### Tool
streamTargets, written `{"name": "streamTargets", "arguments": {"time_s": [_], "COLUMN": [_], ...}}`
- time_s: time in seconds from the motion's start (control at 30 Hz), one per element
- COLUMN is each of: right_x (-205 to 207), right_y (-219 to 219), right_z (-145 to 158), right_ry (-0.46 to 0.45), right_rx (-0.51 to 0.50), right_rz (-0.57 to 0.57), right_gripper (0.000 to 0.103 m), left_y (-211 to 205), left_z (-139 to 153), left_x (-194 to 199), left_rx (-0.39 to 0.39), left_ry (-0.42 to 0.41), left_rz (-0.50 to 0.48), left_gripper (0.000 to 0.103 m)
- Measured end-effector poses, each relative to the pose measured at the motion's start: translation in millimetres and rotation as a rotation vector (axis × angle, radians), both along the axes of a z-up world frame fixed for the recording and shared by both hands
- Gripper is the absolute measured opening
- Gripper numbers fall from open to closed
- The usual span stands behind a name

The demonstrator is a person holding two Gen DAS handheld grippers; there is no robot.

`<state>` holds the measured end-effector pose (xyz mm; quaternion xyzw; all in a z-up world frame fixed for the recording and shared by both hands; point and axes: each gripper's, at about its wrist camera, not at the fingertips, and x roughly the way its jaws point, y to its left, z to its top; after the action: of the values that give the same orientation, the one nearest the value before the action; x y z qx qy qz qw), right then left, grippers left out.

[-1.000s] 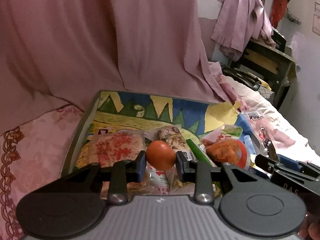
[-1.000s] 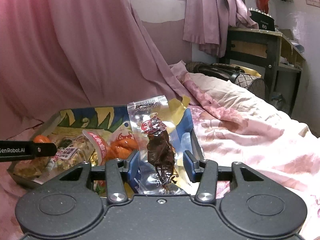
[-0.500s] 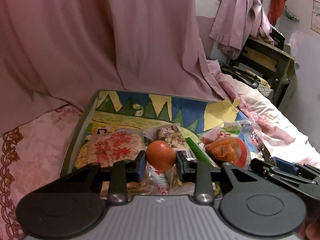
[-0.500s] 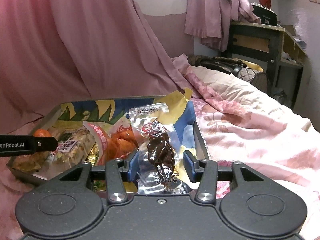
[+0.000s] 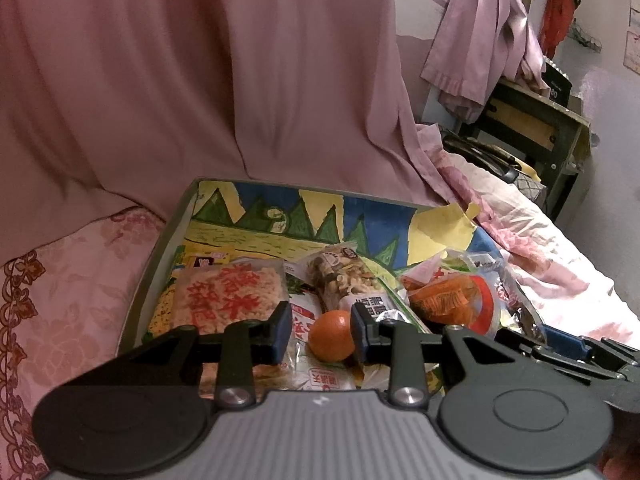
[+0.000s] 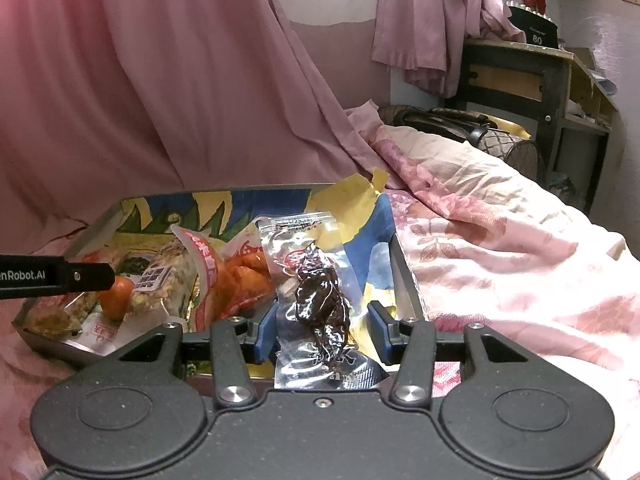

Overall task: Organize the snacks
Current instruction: 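Lower both items into the box and open both grippers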

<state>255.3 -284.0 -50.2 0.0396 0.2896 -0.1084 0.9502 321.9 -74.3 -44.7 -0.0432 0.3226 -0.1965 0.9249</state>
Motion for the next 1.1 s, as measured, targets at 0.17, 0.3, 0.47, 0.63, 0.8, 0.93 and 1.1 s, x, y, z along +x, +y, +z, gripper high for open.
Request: {"name": "streamTargets", "arguments": {"time_s": [0.17, 0.3, 0.47, 0.63, 0.8, 0.93, 1.1], "right_x": [0.4, 0.5, -0.4, -1.0, -1.7, -3.1, -6.0], "right_y": [-0.1, -1.9, -4.7, -4.1, -4.9, -5.4, -5.4], "right_z": [-1.2, -2.9, -2.8, -2.4, -1.6, 1.0, 5.2], "right_ry": [0.005, 0.015, 0.015, 0.013, 0.008, -0.002, -0.024], "right_rx": [0.001, 0.016, 0.028, 0.026, 0.03, 0.031, 0.028], "right_rz": [0.0, -0.007, -0.016, -0.015, -0.018, -0.02, -0.026], "right_gripper": [0.051, 0.053, 0.054, 0.059, 0.064, 0.068, 0.076], "left_y": [0.2, 0.8, 1.4, 1.6, 2.9, 4.1, 6.5], "left_z": [0.0, 0.8, 1.4, 2.5, 3.0, 4.8, 9.0], "left_x": [-0.1, -0.5, -0.8, -1.6, -2.1, -3.6, -5.8], "left_rx": [0.0, -0.006, -0.02, -0.026, -0.039, -0.046, -0.055], "left_ry": [-0.001, -0.004, 0.0, -0.004, -0.003, -0.013, -0.02], "left_rz": [0.002, 0.009, 0.015, 0.023, 0.035, 0.049, 0.065], "left_gripper": [0.039, 0.045, 0.051, 0.058, 0.07, 0.083, 0.097]}}
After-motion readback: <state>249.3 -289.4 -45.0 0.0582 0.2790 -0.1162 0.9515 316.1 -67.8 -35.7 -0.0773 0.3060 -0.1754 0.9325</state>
